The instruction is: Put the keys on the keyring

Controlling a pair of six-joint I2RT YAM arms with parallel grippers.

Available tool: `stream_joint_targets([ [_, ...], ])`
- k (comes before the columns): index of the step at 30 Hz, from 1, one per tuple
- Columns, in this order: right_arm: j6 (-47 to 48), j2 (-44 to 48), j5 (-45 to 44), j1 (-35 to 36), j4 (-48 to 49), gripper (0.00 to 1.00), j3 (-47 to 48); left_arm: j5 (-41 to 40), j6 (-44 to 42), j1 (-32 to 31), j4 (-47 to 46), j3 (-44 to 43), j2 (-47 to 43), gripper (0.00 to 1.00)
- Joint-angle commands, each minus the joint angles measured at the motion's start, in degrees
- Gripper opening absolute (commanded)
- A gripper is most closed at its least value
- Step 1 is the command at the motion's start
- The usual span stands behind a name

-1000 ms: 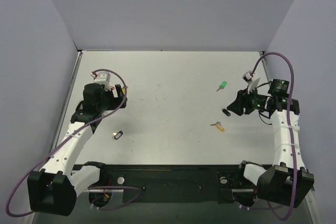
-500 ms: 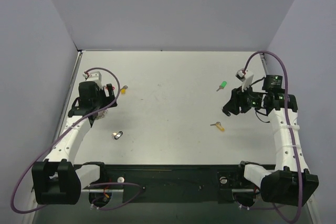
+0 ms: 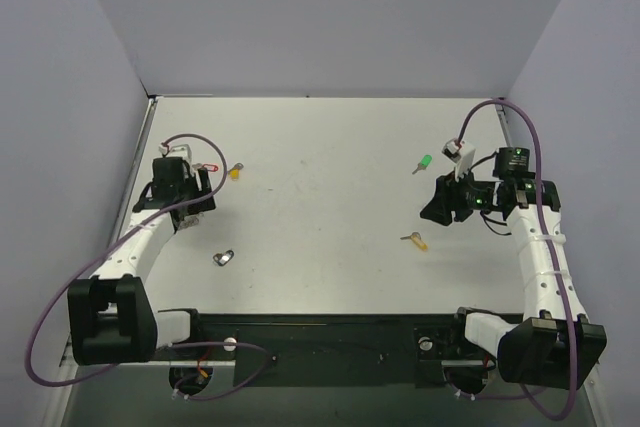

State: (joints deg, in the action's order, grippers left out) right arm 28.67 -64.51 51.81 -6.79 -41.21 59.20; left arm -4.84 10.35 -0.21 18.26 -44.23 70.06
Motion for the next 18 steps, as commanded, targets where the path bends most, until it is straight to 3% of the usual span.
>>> stream_joint_targets([
  [1, 2.0, 0.4, 0.8, -0.2, -1.3, 0.43, -0.4, -3.1, -1.1, 4.2, 2.1, -3.6, 5.5, 0.8],
  [18, 6.4, -2.5, 0.4, -0.1, -5.0, 0.43, 0.7, -3.4, -6.2, 4.9, 10.6, -21.5, 29.5, 0.48],
])
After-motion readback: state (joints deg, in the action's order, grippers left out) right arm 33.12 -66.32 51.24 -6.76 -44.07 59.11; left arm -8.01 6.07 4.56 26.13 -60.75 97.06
